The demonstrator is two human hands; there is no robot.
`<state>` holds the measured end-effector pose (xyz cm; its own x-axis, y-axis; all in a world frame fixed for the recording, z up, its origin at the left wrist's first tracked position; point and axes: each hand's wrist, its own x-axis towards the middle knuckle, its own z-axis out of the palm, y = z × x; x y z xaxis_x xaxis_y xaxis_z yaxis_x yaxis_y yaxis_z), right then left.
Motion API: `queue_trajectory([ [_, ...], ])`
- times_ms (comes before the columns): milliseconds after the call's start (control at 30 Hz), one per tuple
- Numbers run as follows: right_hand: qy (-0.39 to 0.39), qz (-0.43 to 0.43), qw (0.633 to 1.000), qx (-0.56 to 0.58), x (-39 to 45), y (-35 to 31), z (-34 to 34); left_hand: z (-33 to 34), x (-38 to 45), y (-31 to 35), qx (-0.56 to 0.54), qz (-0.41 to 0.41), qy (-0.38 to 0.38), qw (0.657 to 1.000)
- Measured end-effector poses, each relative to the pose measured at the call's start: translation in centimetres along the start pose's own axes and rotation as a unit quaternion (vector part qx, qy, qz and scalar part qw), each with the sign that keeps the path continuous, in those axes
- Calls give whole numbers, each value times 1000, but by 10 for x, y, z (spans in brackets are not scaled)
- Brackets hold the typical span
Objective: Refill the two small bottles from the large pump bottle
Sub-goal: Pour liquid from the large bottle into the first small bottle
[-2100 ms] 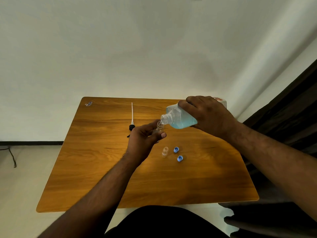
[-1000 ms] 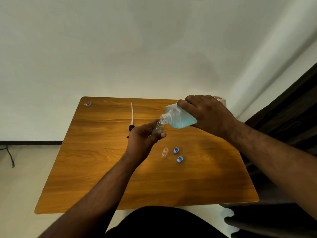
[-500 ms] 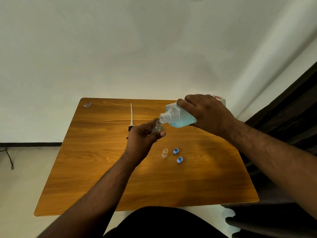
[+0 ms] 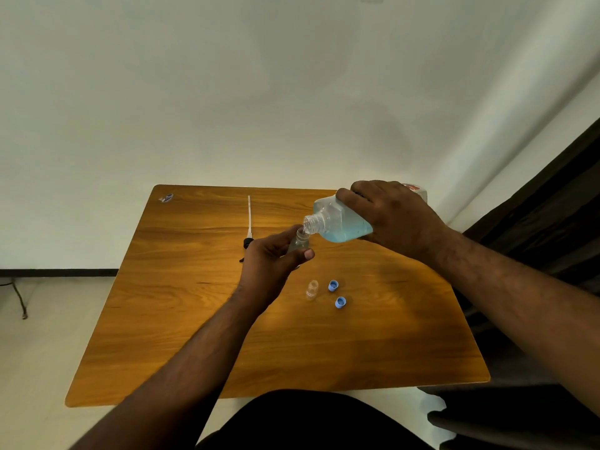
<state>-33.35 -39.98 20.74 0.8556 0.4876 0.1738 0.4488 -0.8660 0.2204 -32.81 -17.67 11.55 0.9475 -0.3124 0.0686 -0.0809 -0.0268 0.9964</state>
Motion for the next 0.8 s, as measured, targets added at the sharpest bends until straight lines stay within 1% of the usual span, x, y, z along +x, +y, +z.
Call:
queue_trajectory([
  [467,-4,-2,1000,-13,-3,0,-1,2,-3,1,-1,3,0,1000],
  [800,21,-11,1000,-3,-4,0,1,2,-4,1,-12,-4,1,1000],
])
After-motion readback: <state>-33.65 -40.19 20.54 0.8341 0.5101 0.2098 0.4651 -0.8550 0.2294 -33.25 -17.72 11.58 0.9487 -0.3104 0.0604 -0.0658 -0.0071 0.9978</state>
